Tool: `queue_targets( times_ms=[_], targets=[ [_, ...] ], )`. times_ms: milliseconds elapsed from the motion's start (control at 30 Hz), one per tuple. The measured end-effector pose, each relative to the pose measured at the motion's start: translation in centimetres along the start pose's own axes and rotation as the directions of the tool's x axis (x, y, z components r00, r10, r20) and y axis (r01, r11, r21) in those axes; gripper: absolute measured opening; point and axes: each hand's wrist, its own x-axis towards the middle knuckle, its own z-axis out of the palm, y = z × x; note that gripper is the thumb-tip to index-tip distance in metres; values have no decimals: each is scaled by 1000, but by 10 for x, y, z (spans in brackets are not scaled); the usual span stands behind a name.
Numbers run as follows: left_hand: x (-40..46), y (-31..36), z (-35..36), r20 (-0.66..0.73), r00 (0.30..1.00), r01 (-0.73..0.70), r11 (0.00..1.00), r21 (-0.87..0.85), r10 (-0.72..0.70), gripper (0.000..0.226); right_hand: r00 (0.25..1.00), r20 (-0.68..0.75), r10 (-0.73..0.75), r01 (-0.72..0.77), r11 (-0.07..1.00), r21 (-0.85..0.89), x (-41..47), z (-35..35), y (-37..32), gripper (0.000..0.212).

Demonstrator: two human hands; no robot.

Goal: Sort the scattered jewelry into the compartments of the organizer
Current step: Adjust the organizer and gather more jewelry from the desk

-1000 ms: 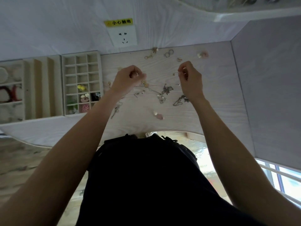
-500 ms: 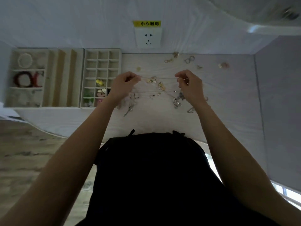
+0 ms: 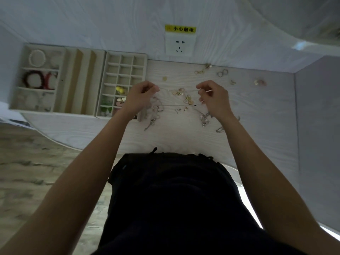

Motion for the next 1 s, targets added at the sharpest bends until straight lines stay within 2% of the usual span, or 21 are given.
queue_targets(
  times_ms=[100, 200, 333, 400, 533, 633, 700, 800, 867, 933, 1000],
  targets=[
    [-7, -10, -25, -57, 998, -5, 994, -114, -1, 15, 999, 32, -10, 8, 997, 72, 6, 14, -18, 15],
    [-16, -24, -61, -142, 988, 22, 968, -249, -59, 13, 991, 129, -34, 20, 994, 106, 22, 40, -42, 11],
    [-32, -44, -111, -238, 959, 15, 865, -502, -154, 22, 952, 287, -106, 79, 991, 103, 48, 88, -79, 12],
    [-38, -54, -130, -311, 931, -5, 844, -536, -192, 24, 927, 347, -140, 101, 986, 129, 60, 112, -96, 17],
    [-47, -72, -158, -527, 821, 33, 940, -341, -220, 14, 878, 453, -153, 90, 983, 157, 87, 153, -125, 17],
    [-54, -84, -169, -606, 760, 100, 964, -247, -234, 15, 858, 451, -246, 264, 964, 24, 107, 180, -138, 11],
    [-59, -86, -165, -627, 754, 127, 980, -156, -197, 15, 803, 448, -393, 487, 866, -113, 120, 194, -144, 10],
    [-62, -88, -152, -655, 746, 124, 991, -44, -122, 14, 654, 538, -531, 732, 623, -275, 137, 211, -151, 15],
    [-61, -94, -142, -676, 729, 145, 989, -3, -109, 12, 578, 581, -573, 808, 503, -307, 146, 222, -154, 20],
    [-60, -98, -136, -692, 715, 165, 986, 33, -97, 8, 524, 599, -605, 846, 449, -287, 152, 233, -156, 23],
    [-59, -99, -131, -696, 716, 165, 981, 99, -50, 7, 501, 631, -592, 861, 414, -296, 157, 244, -156, 24]
  ],
)
